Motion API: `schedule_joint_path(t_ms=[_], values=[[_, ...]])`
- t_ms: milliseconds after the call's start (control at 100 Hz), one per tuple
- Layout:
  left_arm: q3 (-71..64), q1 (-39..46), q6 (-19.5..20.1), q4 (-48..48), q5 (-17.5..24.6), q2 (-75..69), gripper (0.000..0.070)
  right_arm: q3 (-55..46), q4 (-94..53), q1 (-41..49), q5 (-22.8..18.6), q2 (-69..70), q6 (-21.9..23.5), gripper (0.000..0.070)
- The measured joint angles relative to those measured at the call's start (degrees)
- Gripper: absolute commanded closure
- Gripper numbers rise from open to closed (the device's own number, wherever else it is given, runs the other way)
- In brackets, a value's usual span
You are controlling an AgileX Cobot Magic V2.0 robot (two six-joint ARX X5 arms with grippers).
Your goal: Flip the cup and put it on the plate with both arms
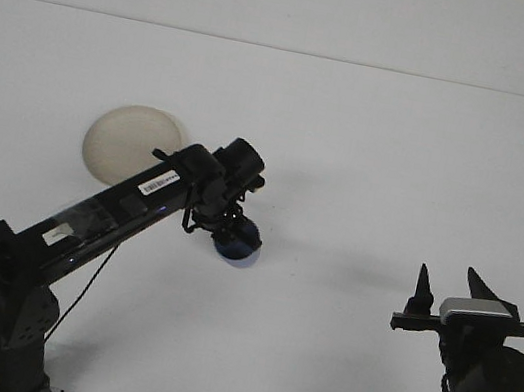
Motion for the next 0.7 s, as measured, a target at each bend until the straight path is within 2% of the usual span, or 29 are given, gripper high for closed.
schedule_joint_path(t_ms=[240, 500, 700], values=[[12.83, 10.56, 1.95, -3.63, -7.82, -1.79, 0.0691, 0.0, 0.0, 0.0, 0.0, 0.0, -0.02, 0.0249], [14.19, 25.55, 2.21, -2.64, -8.46, -1.55, 0.069, 0.0, 0.0, 0.0, 0.0, 0.0, -0.04, 0.0249], [14.19, 31.8, 2.12, -1.92, -8.52, 1.79, 0.069, 0.0, 0.0, 0.0, 0.0, 0.0, -0.04, 0.0249]])
